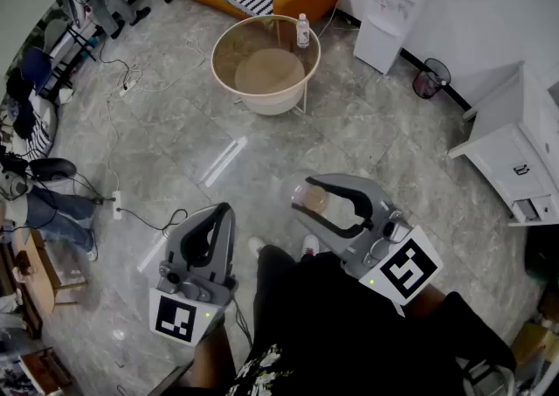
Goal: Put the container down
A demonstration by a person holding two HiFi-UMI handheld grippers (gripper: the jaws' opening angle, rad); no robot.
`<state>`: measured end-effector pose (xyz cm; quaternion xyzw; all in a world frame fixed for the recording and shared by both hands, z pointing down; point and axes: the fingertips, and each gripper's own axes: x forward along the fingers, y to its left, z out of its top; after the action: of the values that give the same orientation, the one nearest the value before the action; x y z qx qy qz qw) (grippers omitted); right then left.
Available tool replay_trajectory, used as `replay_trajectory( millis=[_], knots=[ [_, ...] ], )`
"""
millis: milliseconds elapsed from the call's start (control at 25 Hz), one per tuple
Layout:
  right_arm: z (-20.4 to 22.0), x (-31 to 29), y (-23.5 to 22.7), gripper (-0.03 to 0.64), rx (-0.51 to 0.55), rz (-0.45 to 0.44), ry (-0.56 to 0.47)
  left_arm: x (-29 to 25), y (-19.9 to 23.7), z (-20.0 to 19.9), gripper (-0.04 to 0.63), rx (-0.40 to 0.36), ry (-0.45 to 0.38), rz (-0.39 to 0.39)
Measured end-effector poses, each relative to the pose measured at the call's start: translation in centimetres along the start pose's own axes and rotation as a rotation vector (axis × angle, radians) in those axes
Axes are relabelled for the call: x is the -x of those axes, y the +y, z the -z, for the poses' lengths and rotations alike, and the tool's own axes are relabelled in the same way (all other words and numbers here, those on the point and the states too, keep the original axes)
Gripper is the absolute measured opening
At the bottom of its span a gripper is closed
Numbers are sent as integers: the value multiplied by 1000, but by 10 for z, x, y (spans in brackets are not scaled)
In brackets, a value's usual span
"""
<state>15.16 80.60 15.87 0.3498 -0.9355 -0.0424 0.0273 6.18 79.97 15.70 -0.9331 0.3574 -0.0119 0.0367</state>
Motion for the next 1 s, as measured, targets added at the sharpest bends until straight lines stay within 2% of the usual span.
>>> replay_trajectory(
  millis=[160,320,520,720,880,1000],
  knots=[
    [11,5,-7,132,-36,6,21,-7,-4,5,14,7,3,6],
    [7,0,-19,133,-121,-17,-30,-14,-4,1,12,-4,2,18],
    [4,-15,-21,133,-90,-49,-26,-10,5,0,12,-29,29,-11],
    [0,-48,-7,133,-96,-90,-37,10,32,3,12,-19,36,-51],
    [-7,-81,3,133,-161,-116,-42,30,60,2,12,-7,41,-67],
    [-12,-103,14,133,-143,-132,-37,43,80,4,14,3,44,-78]
  ],
)
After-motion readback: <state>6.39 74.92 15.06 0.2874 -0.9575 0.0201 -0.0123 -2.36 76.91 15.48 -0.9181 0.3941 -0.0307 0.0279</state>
